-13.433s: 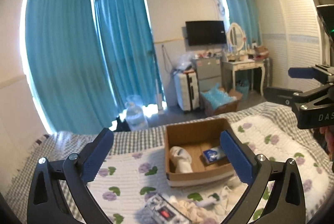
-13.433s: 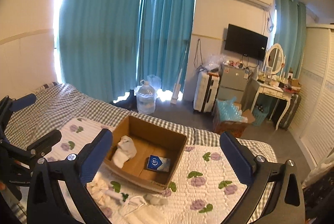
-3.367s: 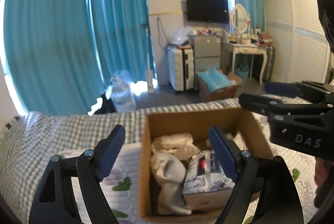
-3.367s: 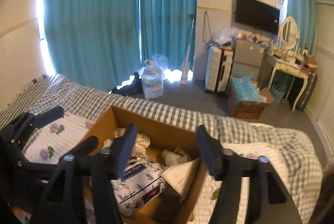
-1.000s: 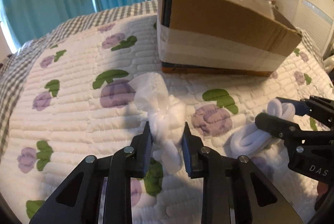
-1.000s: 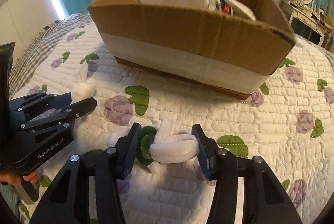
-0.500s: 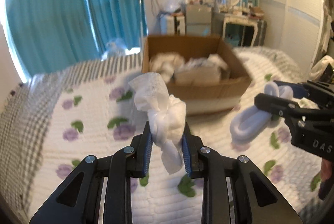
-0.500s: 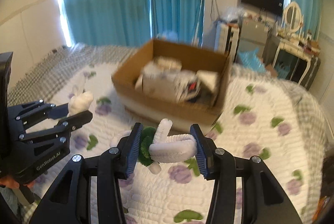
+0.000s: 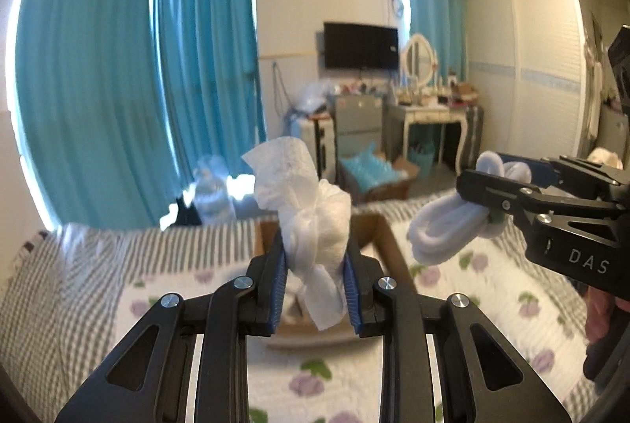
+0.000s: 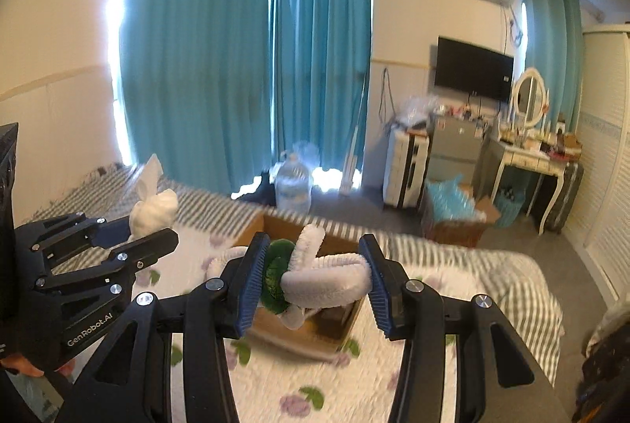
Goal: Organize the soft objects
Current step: 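Carry the hair tie and cloth bundle into the box and open both tools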
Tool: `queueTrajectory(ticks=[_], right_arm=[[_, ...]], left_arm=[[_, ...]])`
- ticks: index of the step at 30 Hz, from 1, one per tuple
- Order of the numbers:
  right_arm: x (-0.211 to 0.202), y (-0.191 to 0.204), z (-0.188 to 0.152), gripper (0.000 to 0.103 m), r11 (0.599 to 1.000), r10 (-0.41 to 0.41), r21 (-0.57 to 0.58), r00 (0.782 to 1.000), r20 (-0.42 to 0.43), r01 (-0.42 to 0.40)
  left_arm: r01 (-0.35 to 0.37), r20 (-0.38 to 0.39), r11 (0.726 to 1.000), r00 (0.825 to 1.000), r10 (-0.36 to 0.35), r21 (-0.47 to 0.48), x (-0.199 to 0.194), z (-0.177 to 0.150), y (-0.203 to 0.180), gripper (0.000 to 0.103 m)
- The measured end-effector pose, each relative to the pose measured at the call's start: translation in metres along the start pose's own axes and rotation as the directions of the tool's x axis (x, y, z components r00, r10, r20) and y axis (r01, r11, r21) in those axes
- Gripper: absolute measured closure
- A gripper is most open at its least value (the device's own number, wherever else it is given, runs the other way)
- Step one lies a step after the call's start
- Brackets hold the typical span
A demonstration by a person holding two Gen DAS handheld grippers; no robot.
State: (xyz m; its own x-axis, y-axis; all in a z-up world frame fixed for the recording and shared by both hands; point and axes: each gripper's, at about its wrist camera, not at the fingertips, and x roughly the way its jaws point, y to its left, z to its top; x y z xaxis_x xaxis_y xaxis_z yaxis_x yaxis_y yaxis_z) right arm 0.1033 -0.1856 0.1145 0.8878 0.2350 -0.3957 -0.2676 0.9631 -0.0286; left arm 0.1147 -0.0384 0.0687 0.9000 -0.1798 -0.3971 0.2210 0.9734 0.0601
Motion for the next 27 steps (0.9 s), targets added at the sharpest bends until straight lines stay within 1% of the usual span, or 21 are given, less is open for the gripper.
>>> queueTrajectory(ticks=[3, 6, 8, 11, 12, 16, 18, 21, 25, 26, 27], right_arm=[[0.011, -0.004, 0.018, 0.056, 1.000, -0.006, -0.002, 1.000, 0.026, 0.006], [0.032, -0.008, 0.033, 0.056, 1.000, -0.013, 0.002, 0.999, 0.040, 0.013], [0.050, -0.011, 0.039, 0.056, 1.000, -0.017, 0.005, 0.999, 0.039, 0.017], [0.086, -0.018, 0.042, 0.056, 1.000, -0.020, 0.015, 1.000, 0.015, 0.020], [0.098, -0.020, 0.041, 0.056, 1.000, -0.020, 0.019, 1.000, 0.005, 0.020], [0.150, -0.030, 0.027, 0.056, 0.999, -0.022, 0.038, 0.998, -0.061, 0.024], [0.167, -0.035, 0.016, 0.056, 0.999, -0.024, 0.044, 0.996, -0.089, 0.028], [0.196, -0.043, -0.003, 0.056, 0.998, -0.023, 0.053, 0.990, -0.142, 0.031], [0.229, -0.048, -0.025, 0.055, 0.999, -0.022, 0.041, 0.977, -0.212, 0.032], [0.236, -0.048, -0.031, 0.053, 0.999, -0.023, 0.037, 0.974, -0.226, 0.033], [0.239, -0.048, -0.036, 0.049, 0.998, -0.033, 0.036, 0.973, -0.228, 0.042]], left_arm=[[-0.003, 0.026, 1.000, 1.000, 0.003, -0.008, 0.017, 0.015, 0.005, 0.078], [-0.011, 0.039, 1.000, 0.999, 0.011, -0.004, 0.036, 0.024, 0.009, 0.078], [-0.014, 0.037, 1.000, 0.999, 0.014, -0.004, 0.054, 0.028, 0.012, 0.078], [-0.021, 0.005, 1.000, 1.000, 0.021, -0.012, 0.086, 0.028, 0.017, 0.078], [-0.018, -0.018, 1.000, 1.000, 0.018, -0.016, 0.102, 0.025, 0.020, 0.078], [-0.009, -0.087, 1.000, 0.996, 0.009, -0.006, 0.142, 0.008, 0.016, 0.078], [-0.003, -0.126, 1.000, 0.992, 0.003, 0.004, 0.163, -0.005, 0.014, 0.078], [0.006, -0.177, 1.000, 0.984, -0.004, 0.011, 0.186, -0.022, 0.011, 0.078], [0.015, -0.226, 1.000, 0.974, -0.011, 0.015, 0.204, -0.039, 0.006, 0.077], [0.018, -0.232, 1.000, 0.973, -0.014, 0.013, 0.207, -0.043, 0.004, 0.077], [0.020, -0.238, 1.000, 0.971, -0.017, 0.010, 0.209, -0.047, 0.004, 0.075]])
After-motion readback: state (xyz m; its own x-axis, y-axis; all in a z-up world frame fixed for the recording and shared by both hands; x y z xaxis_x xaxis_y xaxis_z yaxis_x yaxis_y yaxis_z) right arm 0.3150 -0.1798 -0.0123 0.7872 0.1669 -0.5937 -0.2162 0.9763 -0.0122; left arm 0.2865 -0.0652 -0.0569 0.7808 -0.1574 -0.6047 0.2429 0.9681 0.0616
